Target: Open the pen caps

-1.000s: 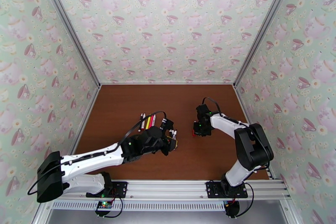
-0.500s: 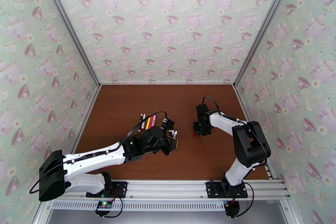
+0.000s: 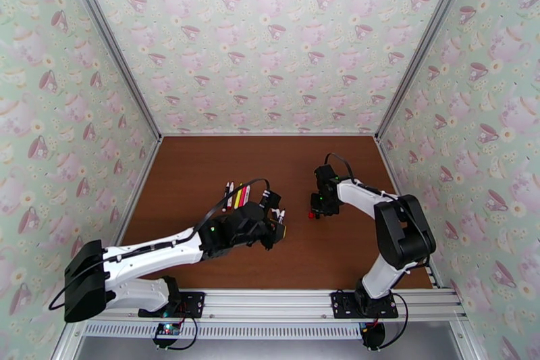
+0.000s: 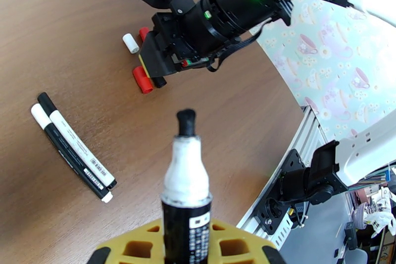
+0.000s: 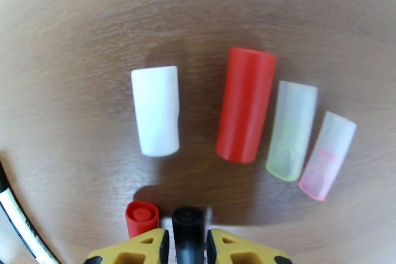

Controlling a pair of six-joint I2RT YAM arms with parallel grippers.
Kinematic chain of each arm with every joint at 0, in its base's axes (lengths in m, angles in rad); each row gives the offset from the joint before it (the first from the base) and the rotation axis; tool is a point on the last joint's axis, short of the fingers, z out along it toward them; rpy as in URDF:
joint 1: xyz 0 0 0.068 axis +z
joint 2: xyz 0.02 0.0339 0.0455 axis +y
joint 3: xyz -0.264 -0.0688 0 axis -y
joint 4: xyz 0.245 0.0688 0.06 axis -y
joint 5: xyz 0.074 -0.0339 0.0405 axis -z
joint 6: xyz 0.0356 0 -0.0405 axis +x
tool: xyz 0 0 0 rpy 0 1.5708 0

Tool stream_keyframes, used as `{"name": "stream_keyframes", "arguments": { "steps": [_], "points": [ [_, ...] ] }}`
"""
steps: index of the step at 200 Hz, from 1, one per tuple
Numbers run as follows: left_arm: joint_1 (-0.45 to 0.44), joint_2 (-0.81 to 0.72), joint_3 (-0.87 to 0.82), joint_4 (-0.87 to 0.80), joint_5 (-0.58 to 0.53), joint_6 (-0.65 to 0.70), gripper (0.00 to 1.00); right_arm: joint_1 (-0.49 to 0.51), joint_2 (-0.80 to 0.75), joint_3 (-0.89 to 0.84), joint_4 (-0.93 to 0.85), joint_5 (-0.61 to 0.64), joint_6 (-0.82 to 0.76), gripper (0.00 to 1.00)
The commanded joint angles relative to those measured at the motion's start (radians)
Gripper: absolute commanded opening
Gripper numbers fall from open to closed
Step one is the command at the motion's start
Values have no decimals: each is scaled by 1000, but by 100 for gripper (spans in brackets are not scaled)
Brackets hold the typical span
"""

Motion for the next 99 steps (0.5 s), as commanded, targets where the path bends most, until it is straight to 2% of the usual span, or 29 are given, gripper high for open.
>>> {"name": "stream_keyframes", "arguments": {
  "steps": [1, 48, 72, 99],
  "points": [
    [9, 18, 50, -56, -55, -12, 3, -5, -98, 2, -30, 16, -3, 29],
    [76, 85, 121, -172, -122, -12, 3, -4, -350, -79, -19, -79, 21, 37],
    [134, 129, 168, -187, -107, 10, 3, -5, -489, -122, 3, -154, 35, 41],
    [175, 193, 218, -242, -140, 31, 3, -4, -639, -180, 51, -243, 62, 64]
  ]
}}
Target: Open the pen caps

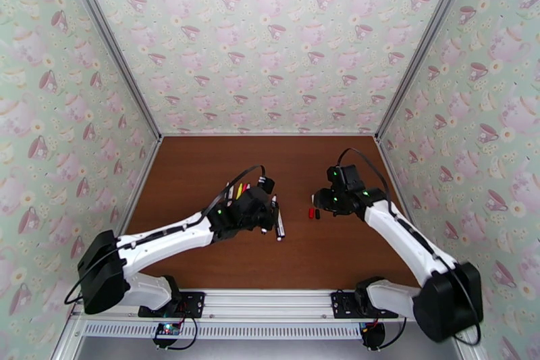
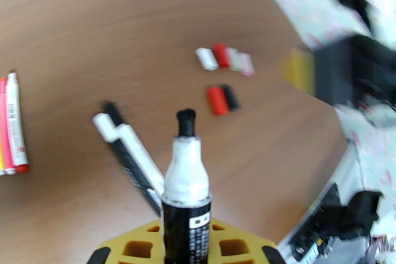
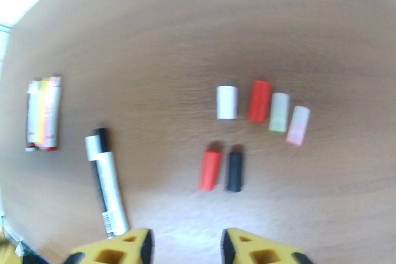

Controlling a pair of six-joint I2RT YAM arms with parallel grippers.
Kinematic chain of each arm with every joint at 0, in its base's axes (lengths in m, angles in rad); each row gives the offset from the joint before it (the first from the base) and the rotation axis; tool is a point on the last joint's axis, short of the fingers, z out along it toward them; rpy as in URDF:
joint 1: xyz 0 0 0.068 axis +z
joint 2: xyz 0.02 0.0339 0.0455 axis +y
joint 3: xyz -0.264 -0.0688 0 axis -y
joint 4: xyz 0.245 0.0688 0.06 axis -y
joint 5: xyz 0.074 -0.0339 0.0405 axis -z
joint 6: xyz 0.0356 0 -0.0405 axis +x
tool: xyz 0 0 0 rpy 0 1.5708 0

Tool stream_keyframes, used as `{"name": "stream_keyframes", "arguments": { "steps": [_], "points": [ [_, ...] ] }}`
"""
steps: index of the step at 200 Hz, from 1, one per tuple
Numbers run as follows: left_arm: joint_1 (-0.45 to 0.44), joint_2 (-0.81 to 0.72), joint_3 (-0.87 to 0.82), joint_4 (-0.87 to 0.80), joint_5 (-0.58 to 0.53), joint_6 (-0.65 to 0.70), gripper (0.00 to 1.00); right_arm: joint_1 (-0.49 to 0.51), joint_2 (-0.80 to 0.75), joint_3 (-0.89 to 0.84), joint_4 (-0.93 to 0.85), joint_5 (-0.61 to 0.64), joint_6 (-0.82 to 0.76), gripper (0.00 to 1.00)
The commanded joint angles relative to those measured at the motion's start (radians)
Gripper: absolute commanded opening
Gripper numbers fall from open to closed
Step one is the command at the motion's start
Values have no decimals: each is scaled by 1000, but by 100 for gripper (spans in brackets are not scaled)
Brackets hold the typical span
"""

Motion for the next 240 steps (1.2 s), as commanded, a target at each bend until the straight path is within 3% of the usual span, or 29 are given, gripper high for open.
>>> {"name": "stream_keyframes", "arguments": {
  "steps": [1, 33, 85, 179, 240],
  "points": [
    [29, 44, 59, -64, -46, 26, 3, -4, -103, -50, 45, -116, 30, 65],
    [68, 140, 103, -91, -101, 41, 5, -5, -220, -103, 95, -214, 67, 100],
    [121, 301, 192, -119, -213, 83, 5, -5, -361, -175, 184, -286, 133, 100],
    [190, 561, 350, -164, -280, 110, 7, -5, -342, -194, 144, -290, 109, 100],
    [219, 666, 431, -210, -295, 104, 14, -5, -329, -184, 119, -300, 100, 100]
  ]
}}
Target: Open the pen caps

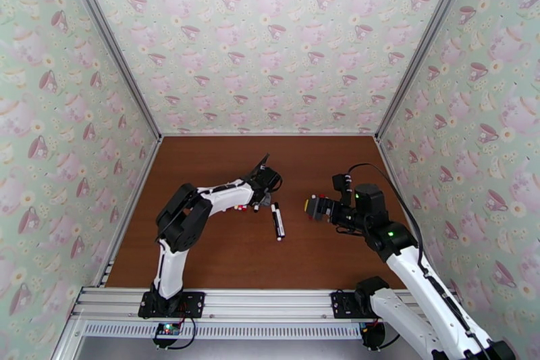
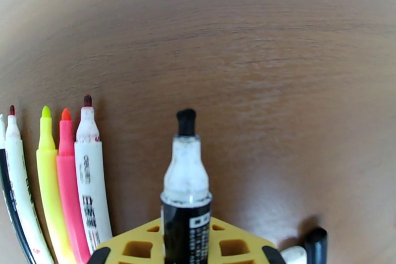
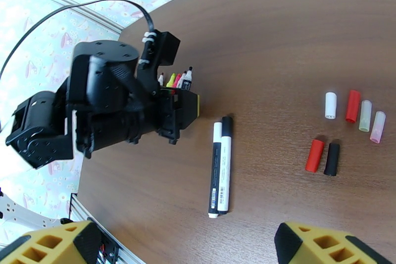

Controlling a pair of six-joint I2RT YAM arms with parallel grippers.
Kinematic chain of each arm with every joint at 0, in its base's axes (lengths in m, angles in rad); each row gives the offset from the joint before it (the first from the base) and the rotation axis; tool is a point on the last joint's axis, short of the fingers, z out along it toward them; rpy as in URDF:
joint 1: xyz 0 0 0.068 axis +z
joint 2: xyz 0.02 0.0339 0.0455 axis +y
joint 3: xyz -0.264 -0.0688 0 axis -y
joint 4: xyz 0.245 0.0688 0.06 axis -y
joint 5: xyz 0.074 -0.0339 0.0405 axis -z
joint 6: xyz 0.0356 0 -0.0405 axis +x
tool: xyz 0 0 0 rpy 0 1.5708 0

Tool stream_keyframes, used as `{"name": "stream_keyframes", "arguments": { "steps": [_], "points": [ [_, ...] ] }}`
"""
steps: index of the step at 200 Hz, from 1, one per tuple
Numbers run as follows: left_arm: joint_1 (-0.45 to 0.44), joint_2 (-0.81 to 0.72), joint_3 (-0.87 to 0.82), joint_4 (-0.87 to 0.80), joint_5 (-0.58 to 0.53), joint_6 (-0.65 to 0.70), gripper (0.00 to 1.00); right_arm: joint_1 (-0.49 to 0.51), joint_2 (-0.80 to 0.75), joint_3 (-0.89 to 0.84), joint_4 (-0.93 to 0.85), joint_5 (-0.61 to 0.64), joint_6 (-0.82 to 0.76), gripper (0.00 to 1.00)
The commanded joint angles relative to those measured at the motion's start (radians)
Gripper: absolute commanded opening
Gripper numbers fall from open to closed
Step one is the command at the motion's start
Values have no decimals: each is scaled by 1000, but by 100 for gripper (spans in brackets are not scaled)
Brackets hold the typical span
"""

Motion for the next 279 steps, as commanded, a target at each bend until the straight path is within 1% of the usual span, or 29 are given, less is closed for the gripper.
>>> {"name": "stream_keyframes", "arguments": {
  "steps": [1, 42, 52, 89, 109, 128, 145, 180, 212, 246, 279],
  "points": [
    [14, 40, 49, -42, -39, 9, 14, -4, 9, -2, -29, -15, -18, 100],
    [31, 84, 86, -70, -45, 18, 20, -5, -2, -3, -34, -15, -11, 100],
    [31, 89, 89, -73, -41, 23, 24, -5, 0, 1, -39, -17, -12, 100],
    [33, 88, 95, -90, -47, 21, 35, -5, 6, 22, -64, -11, -25, 100],
    [32, 66, 97, -104, -53, 15, 37, -5, 10, 30, -70, -12, -27, 100],
    [29, 16, 92, -112, -37, 5, 38, -5, 12, 31, -72, -12, -26, 100],
    [19, -41, 78, -120, -16, -11, 41, -5, 8, 26, -66, -17, -22, 100],
    [-18, -154, 28, -144, 63, -91, 41, -5, -1, 8, -62, -25, -23, 100],
    [-62, -212, -19, -153, 138, -202, 40, -4, -7, -6, -68, -31, -24, 100],
    [-113, -234, -61, -131, 185, -326, 40, -4, -8, -8, -80, -46, -30, 100],
    [-151, -222, -88, -84, 204, -395, 40, -5, -6, -9, -90, -42, -37, 100]
  ]
}}
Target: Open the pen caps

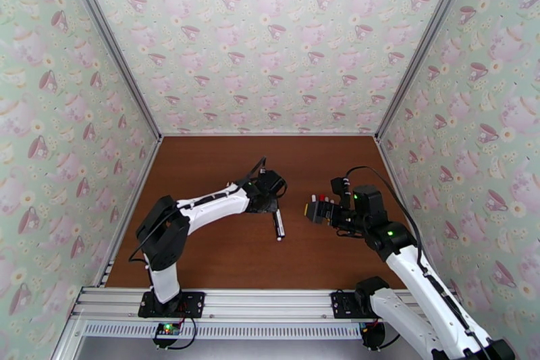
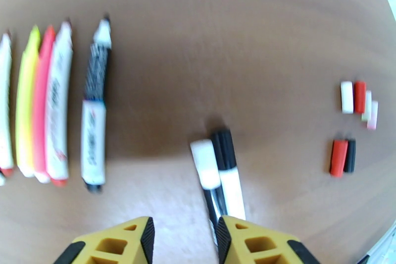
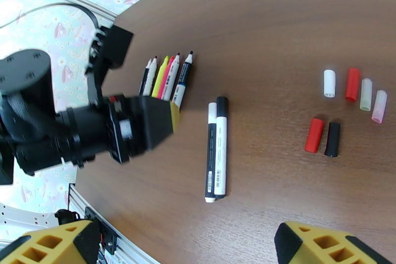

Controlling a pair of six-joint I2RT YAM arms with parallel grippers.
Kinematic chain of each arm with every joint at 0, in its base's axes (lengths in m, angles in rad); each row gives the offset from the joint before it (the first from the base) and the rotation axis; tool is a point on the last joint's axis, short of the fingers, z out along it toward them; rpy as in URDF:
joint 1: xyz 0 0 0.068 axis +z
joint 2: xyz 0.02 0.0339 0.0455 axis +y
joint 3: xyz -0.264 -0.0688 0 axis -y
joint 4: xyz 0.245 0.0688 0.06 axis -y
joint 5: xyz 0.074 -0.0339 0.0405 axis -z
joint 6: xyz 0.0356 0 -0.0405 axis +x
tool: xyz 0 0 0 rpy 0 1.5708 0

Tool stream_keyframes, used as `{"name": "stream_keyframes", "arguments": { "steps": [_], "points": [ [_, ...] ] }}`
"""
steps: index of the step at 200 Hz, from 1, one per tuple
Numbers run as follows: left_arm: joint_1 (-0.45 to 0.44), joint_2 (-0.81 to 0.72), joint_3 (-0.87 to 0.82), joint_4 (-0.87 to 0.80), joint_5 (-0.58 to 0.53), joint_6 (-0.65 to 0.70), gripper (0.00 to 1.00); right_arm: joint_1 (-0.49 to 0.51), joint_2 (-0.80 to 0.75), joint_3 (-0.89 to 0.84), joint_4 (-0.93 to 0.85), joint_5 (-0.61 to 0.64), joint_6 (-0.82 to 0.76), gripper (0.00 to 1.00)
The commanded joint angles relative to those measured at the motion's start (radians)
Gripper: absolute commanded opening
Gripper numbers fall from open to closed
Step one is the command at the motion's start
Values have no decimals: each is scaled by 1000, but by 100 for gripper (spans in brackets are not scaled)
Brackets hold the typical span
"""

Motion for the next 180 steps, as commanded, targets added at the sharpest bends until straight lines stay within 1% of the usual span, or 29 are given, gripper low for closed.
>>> {"name": "stream_keyframes", "arguments": {
  "steps": [1, 55, 68, 105, 125, 149, 180],
  "points": [
    [-21, -1, -25, 43, 46, -92, 40, -5, -9, -9, -26, -16, -21, 100],
    [-36, 52, -30, 61, 70, -106, 38, -5, -8, -13, -26, -11, -17, 100],
    [-35, 62, -33, 73, 85, -107, 39, -4, -9, -13, -27, -10, -16, 100],
    [-36, 89, -29, 83, 106, -110, 39, -4, -6, -16, -28, -8, -17, 100],
    [-38, 104, -25, 76, 104, -112, 39, -4, -5, -19, -26, -7, -16, 100],
    [-37, 118, -25, 74, 107, -112, 36, -5, -3, -19, -25, -5, -15, 100],
    [-38, 122, -28, 77, 108, -114, 36, -5, -3, -18, -28, -4, -17, 100]
  ]
}}
